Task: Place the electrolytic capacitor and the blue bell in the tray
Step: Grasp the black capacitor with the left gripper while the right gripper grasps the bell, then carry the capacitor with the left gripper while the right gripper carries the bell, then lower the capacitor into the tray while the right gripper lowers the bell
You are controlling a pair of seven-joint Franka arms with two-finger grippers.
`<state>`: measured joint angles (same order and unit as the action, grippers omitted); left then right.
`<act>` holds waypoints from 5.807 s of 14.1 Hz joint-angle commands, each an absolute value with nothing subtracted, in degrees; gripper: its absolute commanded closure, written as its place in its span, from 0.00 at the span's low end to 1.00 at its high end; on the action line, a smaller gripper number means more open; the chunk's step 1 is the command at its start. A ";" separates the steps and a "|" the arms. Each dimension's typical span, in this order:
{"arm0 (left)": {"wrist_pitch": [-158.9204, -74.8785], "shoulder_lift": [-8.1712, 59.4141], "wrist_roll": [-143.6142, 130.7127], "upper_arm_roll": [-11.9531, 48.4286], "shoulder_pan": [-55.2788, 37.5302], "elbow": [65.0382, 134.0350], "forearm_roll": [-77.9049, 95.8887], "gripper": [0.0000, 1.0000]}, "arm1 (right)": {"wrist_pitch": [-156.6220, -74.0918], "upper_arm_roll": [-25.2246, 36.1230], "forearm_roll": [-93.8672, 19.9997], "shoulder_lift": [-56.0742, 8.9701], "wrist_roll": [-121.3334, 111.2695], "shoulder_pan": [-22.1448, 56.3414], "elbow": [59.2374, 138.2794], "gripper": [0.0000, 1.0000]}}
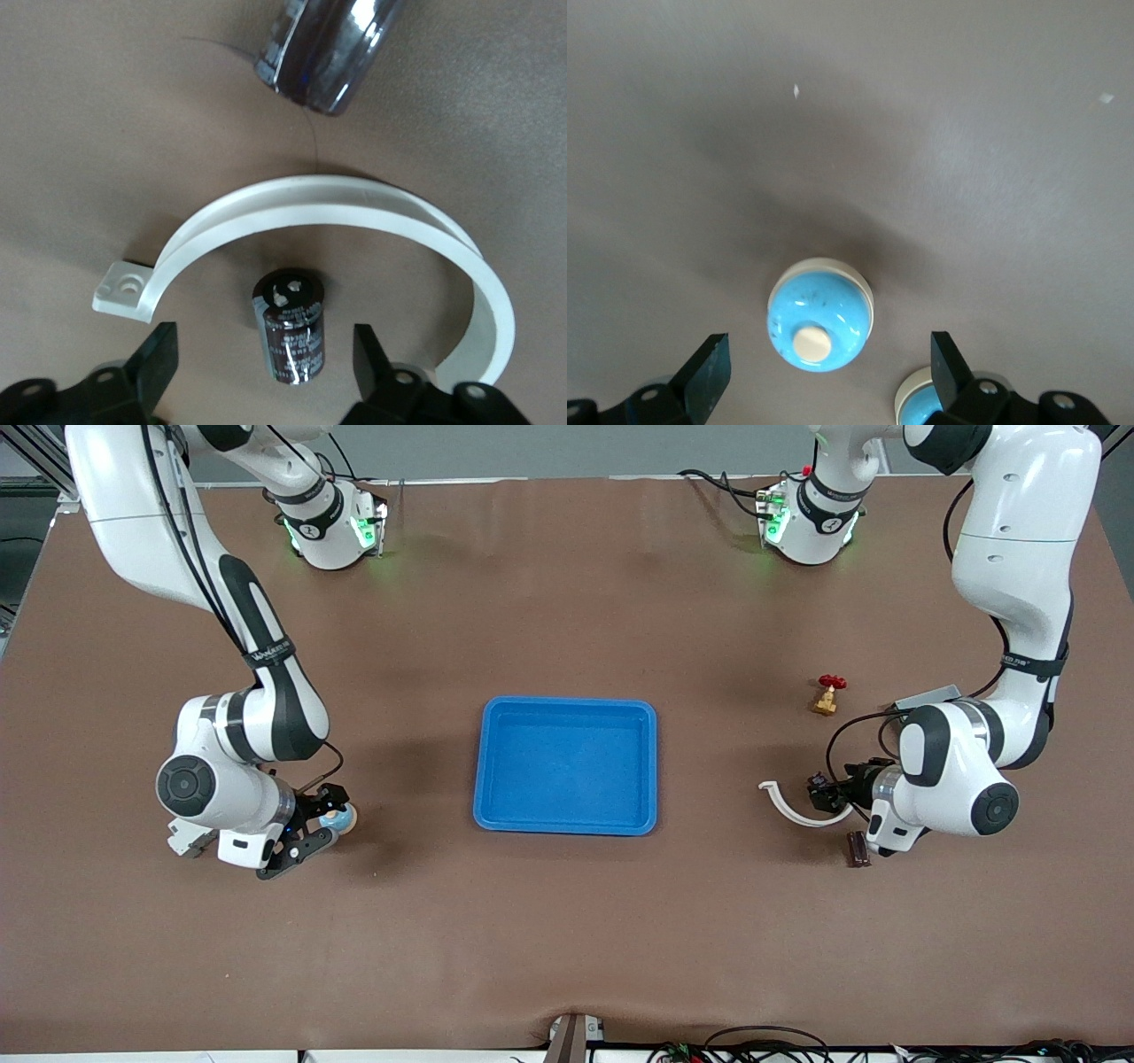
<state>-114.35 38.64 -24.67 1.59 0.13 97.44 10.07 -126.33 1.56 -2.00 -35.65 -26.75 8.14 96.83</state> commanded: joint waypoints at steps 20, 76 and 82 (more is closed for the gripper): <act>-110.66 35.34 -26.80 1.49 -3.16 94.66 9.31 1.00 | -133.68 0.97 -2.64 -38.23 -28.47 8.79 101.43 0.00; -107.67 41.15 -71.54 18.28 -14.60 83.67 5.03 0.00 | -133.41 0.26 -10.63 -39.37 34.89 38.50 96.86 0.87; -102.84 35.07 -68.23 18.11 -3.10 82.44 3.61 0.00 | -133.68 0.18 -10.64 -39.81 35.07 39.02 96.86 0.85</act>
<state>-104.91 36.25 -70.51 17.95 -7.07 81.63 5.15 -133.78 -0.27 -9.85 -39.22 34.47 38.36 98.03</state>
